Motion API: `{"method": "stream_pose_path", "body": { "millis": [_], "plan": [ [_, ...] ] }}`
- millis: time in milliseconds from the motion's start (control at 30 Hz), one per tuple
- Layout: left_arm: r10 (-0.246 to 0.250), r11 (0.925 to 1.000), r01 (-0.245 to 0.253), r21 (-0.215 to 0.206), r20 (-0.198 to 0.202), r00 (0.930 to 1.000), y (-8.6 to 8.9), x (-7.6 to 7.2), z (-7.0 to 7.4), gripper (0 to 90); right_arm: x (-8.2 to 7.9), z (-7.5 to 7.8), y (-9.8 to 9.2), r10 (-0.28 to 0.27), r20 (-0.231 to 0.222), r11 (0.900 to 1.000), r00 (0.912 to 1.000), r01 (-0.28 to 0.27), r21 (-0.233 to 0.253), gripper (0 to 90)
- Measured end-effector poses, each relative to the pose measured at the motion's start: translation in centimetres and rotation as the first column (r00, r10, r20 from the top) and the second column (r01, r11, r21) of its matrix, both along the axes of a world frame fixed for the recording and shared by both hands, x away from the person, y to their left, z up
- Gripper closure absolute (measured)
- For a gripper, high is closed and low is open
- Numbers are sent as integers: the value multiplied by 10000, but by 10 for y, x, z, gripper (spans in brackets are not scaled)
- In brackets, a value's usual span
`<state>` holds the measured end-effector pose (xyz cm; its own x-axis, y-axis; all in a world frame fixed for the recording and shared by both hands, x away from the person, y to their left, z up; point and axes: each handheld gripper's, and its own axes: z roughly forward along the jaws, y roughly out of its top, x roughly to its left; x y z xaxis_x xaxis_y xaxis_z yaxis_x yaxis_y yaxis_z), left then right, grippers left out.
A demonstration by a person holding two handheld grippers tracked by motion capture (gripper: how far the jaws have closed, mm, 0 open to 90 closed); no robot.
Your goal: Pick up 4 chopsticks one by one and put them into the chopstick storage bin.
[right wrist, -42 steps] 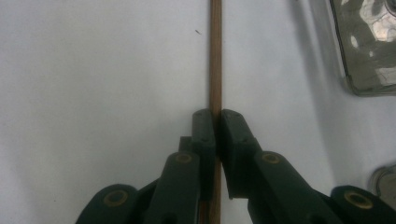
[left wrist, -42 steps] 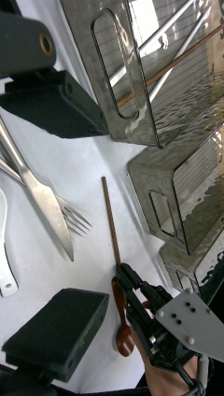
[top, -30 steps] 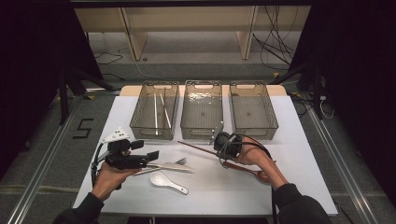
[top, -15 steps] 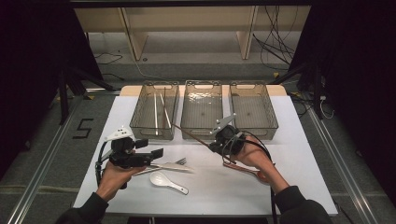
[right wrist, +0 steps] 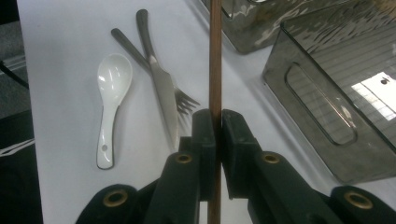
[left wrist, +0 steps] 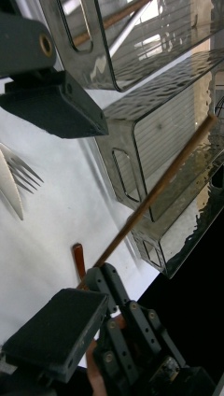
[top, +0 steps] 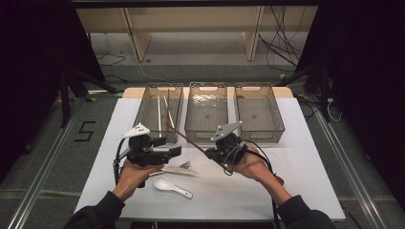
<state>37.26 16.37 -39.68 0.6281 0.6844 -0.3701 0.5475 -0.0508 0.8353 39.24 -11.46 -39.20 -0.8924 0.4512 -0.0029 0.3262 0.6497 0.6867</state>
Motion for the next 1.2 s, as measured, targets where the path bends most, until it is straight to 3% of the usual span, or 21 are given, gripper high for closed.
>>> {"method": "stream_pose_path", "body": {
  "millis": [300, 533, 1200],
  "plan": [
    [9, 9981, -35, -612, -425, 9991, -8, 9, -3, 172, -5, -3, 9, -39, 60, 9989, 10000, 36, 464, 851],
    [-210, 9961, 152, -870, -668, 9975, -18, 13, -6, 235, -10, -1, 16, -24, 190, 9967, 9998, 9, 813, 851],
    [-901, 9820, 736, -1737, -892, 9919, -26, 13, -9, 613, -15, 4, 20, -107, 439, 9906, 9990, 46, 1365, 851]
  ]
}}
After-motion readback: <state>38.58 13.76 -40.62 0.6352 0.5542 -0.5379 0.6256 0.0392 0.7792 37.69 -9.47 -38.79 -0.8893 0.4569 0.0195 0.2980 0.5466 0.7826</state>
